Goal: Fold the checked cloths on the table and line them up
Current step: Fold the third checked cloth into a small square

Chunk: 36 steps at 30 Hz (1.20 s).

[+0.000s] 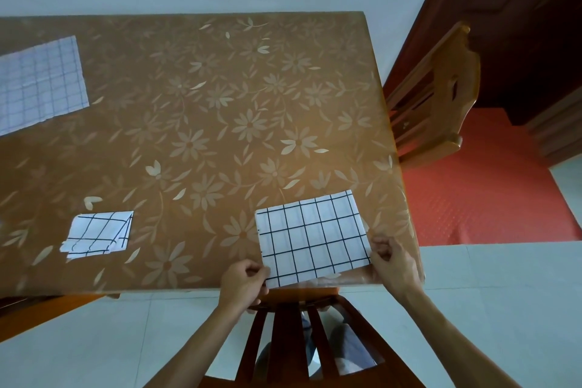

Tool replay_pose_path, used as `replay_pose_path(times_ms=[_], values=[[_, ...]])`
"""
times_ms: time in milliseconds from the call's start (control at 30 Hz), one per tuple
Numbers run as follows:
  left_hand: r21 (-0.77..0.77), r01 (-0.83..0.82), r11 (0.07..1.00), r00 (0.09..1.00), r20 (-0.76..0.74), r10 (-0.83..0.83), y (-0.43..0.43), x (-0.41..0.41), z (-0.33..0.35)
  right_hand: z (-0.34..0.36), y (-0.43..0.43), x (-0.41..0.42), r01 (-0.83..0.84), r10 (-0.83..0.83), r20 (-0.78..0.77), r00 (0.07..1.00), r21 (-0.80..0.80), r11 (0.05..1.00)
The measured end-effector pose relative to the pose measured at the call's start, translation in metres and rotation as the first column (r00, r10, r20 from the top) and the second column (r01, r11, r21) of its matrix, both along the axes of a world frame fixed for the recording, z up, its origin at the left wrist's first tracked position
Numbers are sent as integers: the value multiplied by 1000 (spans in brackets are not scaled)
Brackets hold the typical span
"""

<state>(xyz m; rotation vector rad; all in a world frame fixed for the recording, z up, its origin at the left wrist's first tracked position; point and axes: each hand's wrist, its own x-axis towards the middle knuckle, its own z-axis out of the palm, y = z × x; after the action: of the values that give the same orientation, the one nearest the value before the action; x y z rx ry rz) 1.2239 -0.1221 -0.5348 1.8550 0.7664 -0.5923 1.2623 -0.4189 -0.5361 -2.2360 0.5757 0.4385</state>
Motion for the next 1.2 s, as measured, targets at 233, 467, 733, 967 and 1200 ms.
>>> replay_pose_path(times_ms=[233, 467, 733, 967, 1200], values=[[161, 141, 977, 989, 28, -147, 0, -1, -3, -3, 2, -4, 16, -17, 23, 1000, 21, 1000], [605, 303, 736, 875, 130, -467, -3, -4, -3, -3, 2, -3, 14, -14, 24, 1000, 16, 1000], [780, 378, 498, 400, 348, -848, -69, 19, -31, -6, 2, -5, -13, 13, 26, 1000, -2, 1000], [793, 475, 381, 419, 176, -891, -71, 17, -59, -10, 10, -9, -64, 97, 90, 991, -312, 948], [771, 494, 402, 446, 172, -878, -69, 15, -70, -35, 81, 1, -444, 607, 277, 744, -474, 760]])
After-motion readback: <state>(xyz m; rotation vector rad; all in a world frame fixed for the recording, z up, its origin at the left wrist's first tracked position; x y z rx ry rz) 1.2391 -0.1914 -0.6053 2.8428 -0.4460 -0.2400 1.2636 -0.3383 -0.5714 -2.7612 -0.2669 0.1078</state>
